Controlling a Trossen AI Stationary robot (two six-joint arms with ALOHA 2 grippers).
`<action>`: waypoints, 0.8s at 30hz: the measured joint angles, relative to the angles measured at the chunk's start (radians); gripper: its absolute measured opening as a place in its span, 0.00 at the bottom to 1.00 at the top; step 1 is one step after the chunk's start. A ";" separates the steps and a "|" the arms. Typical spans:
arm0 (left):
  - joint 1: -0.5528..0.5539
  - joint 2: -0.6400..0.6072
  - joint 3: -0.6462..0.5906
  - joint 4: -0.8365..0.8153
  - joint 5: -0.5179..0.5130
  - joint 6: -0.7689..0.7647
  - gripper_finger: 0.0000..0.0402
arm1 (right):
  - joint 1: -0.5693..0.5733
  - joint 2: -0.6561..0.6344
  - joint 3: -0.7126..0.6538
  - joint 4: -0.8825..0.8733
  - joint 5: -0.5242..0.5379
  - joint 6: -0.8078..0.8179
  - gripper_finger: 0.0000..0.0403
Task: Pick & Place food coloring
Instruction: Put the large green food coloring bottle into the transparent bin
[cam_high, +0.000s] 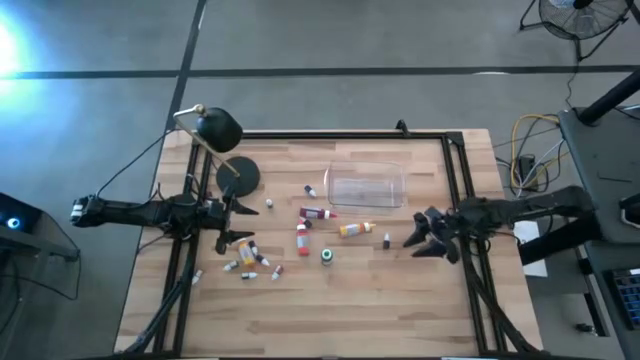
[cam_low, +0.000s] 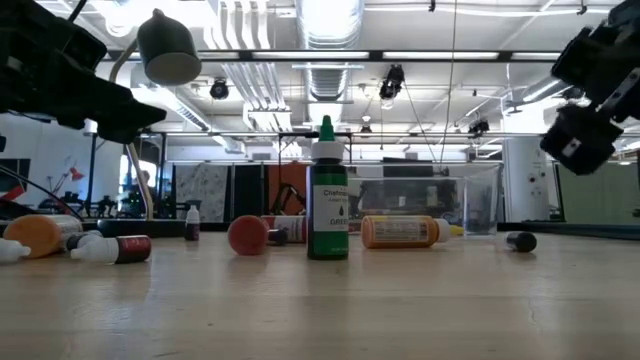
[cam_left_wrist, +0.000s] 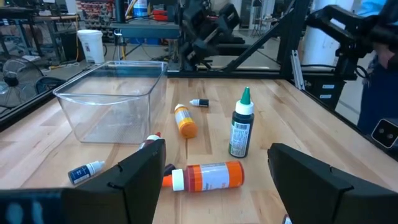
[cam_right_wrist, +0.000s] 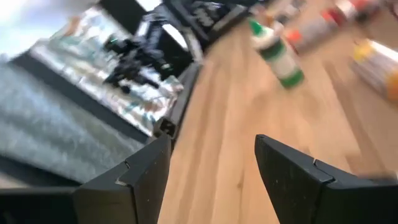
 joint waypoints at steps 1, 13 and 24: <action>0.000 0.000 0.000 0.000 0.000 0.000 0.64 | 0.000 0.026 0.000 0.005 0.015 0.032 0.56; 0.000 0.002 0.000 0.003 -0.002 0.000 0.64 | -0.003 0.347 0.067 0.025 0.461 0.275 0.56; 0.000 0.002 0.000 0.005 -0.003 0.000 0.64 | 0.019 0.841 0.430 -0.035 0.252 0.384 0.56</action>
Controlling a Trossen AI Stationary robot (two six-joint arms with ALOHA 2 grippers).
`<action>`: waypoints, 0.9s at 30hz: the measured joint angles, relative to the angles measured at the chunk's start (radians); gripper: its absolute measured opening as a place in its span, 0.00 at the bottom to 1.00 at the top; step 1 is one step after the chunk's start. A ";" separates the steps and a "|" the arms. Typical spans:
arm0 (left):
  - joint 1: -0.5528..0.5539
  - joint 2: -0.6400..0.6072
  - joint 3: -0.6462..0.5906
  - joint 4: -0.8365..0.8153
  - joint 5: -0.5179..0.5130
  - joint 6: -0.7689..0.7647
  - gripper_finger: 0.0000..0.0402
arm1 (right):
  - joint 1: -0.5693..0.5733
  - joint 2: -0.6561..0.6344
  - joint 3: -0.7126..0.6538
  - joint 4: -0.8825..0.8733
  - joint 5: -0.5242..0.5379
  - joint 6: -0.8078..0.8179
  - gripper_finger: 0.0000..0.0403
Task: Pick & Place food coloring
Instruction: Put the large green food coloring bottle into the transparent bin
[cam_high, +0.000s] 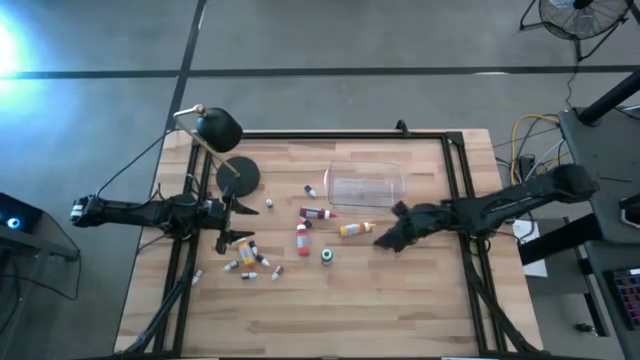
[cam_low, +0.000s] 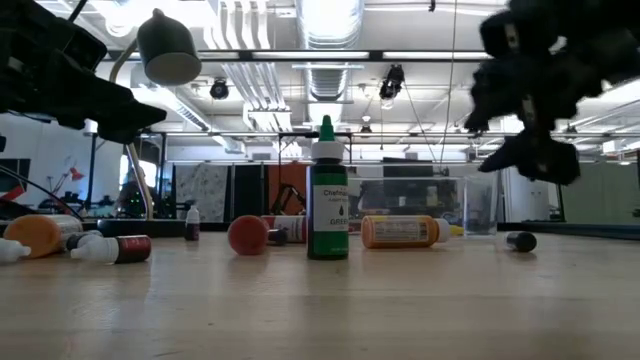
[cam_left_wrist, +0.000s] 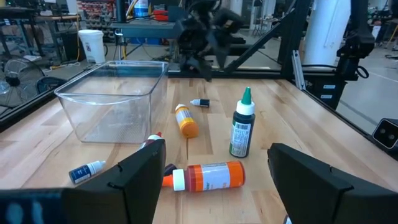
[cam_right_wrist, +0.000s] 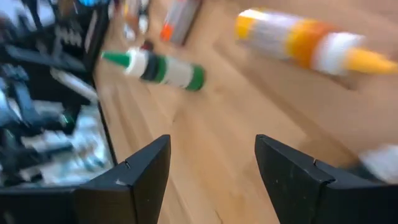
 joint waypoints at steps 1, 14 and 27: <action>0.000 0.000 0.000 0.000 0.000 0.000 0.64 | 0.008 0.053 0.052 -0.027 -0.011 -0.037 0.56; 0.000 0.000 0.000 0.001 0.000 0.000 0.64 | 0.133 0.439 0.577 -0.613 0.126 -0.677 0.56; 0.000 0.001 0.000 0.001 0.000 0.000 0.64 | 0.082 0.567 0.768 -0.572 0.227 -1.069 0.56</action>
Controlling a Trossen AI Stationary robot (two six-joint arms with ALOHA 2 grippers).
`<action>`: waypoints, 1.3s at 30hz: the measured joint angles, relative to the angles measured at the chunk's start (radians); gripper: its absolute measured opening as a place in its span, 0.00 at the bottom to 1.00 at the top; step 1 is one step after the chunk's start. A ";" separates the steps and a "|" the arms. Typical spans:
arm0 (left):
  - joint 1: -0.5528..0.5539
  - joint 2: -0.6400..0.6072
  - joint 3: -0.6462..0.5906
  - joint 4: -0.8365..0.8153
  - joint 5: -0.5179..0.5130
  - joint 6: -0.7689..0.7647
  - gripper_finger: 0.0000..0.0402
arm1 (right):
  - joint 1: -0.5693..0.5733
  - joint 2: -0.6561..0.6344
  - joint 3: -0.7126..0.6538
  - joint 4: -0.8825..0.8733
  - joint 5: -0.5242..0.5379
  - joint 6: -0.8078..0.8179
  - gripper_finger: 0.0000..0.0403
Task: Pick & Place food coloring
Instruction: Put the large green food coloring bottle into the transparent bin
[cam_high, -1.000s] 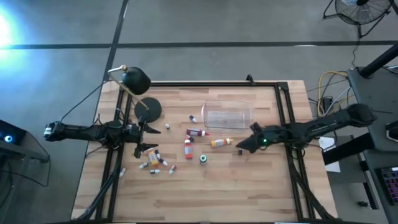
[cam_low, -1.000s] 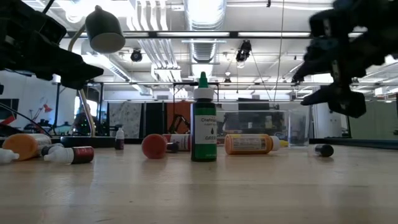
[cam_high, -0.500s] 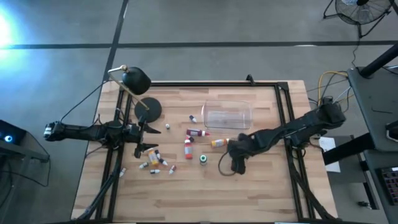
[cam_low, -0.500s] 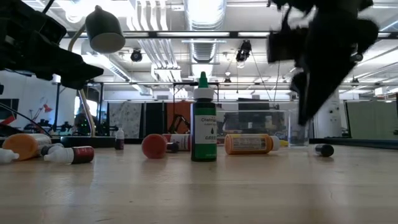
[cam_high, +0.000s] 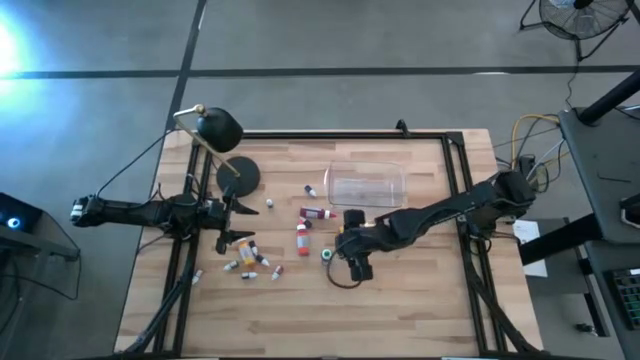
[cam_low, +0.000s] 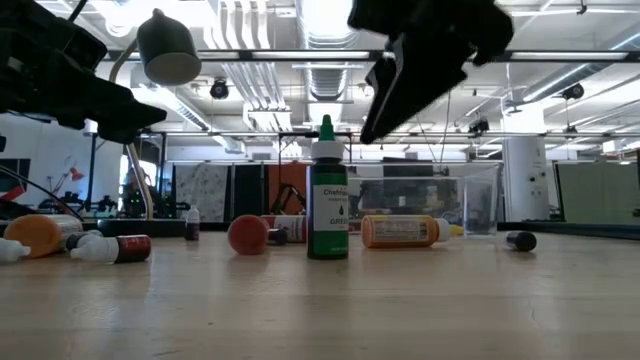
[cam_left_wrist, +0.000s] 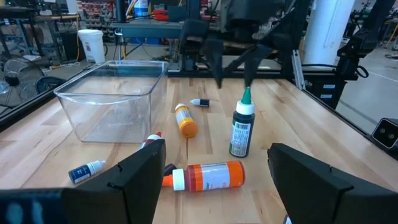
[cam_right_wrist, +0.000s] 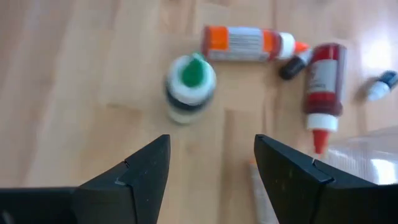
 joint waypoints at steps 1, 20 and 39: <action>0.000 0.000 0.000 0.000 0.000 0.000 0.64 | -0.003 0.002 0.001 -0.004 0.001 -0.016 0.56; 0.000 0.000 0.000 0.000 0.000 0.000 0.64 | -0.002 0.003 -0.028 0.081 -0.041 -0.121 0.56; 0.000 0.002 0.000 0.000 0.000 0.000 0.64 | 0.002 -0.005 -0.100 -0.109 0.079 -0.045 0.56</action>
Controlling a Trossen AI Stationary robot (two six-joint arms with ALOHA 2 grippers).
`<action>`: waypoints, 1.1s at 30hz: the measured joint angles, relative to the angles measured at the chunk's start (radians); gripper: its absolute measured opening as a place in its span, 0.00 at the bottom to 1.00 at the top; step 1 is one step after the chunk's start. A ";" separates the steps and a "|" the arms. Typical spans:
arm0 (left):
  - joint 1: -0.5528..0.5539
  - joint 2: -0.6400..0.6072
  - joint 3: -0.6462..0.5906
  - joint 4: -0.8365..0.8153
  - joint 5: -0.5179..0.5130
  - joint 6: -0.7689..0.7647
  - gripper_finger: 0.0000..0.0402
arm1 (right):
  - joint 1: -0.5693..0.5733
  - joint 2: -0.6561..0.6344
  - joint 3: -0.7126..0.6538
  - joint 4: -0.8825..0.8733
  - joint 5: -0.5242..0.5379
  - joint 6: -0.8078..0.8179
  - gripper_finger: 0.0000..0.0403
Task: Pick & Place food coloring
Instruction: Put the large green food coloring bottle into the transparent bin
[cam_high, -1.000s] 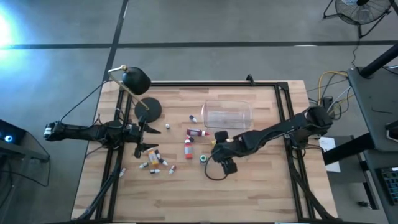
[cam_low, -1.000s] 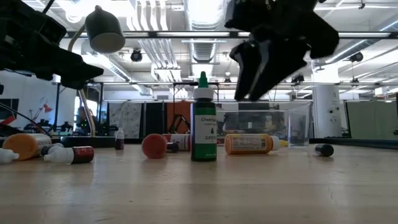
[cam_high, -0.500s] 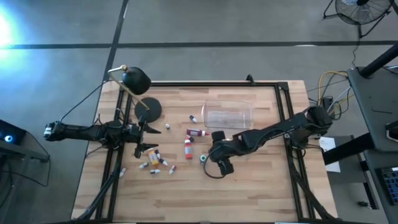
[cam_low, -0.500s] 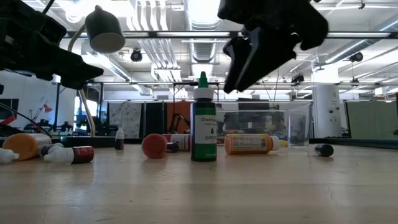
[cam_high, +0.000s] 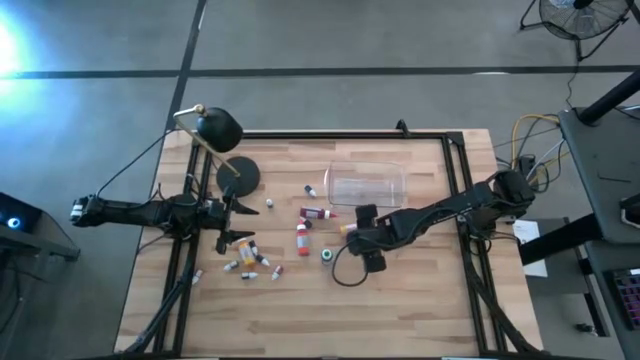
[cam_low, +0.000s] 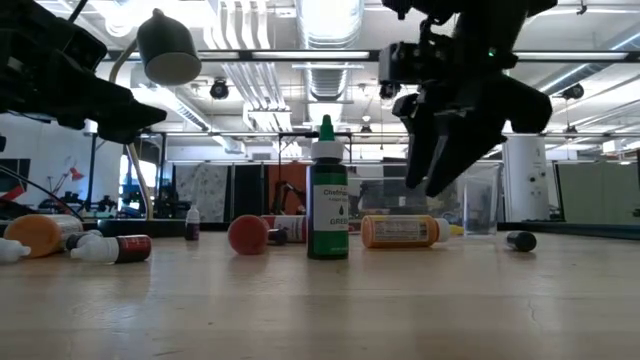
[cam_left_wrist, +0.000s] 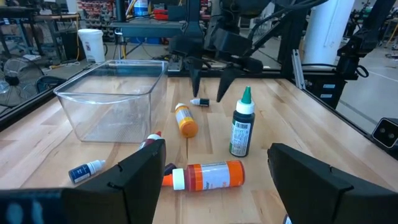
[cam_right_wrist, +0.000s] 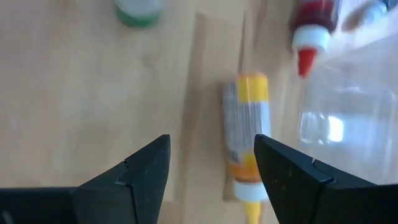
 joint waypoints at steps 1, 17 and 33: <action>0.000 0.000 0.000 0.000 0.000 0.000 0.64 | 0.005 0.000 0.012 0.001 -0.021 -0.001 0.56; 0.000 0.000 0.000 0.000 0.000 0.000 0.64 | 0.006 0.022 0.054 0.261 -0.121 -0.102 0.56; 0.000 0.006 0.000 0.000 0.000 0.000 0.64 | 0.006 0.090 0.092 0.353 -0.124 -0.111 0.56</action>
